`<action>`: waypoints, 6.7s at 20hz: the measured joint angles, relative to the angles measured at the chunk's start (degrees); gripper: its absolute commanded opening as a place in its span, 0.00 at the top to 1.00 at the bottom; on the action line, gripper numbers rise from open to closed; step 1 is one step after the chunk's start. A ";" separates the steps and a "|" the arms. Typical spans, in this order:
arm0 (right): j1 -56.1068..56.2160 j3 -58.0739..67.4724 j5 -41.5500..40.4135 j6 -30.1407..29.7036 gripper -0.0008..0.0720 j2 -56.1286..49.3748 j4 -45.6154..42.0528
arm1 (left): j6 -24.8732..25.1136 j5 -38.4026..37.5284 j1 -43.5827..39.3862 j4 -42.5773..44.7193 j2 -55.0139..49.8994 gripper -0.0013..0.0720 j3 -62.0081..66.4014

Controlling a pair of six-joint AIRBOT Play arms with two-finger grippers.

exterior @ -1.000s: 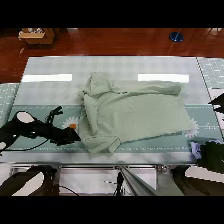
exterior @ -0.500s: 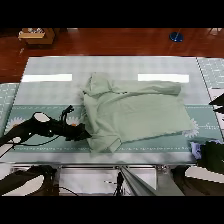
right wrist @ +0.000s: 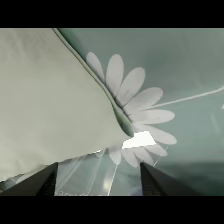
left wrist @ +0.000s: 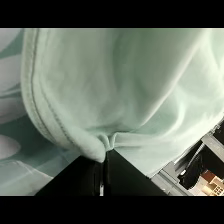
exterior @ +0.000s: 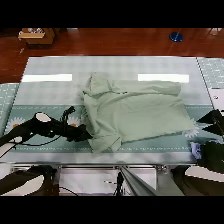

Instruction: Fold the shirts.

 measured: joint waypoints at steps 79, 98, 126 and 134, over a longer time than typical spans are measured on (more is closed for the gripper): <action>35.93 30.45 -24.94 16.39 0.97 -6.08 0.09 | -0.94 2.51 11.39 23.43 -14.82 0.93 58.21; 36.79 30.45 -15.19 15.76 0.97 -11.39 -2.01 | -2.01 -11.80 10.21 24.37 -26.45 0.93 67.32; 27.15 9.27 0.17 5.75 0.30 7.21 -5.46 | -0.74 -31.56 34.32 26.53 -2.89 0.25 33.05; 17.92 -4.81 -5.27 2.95 0.30 14.53 0.68 | 2.25 -27.89 35.43 25.51 4.83 0.14 13.07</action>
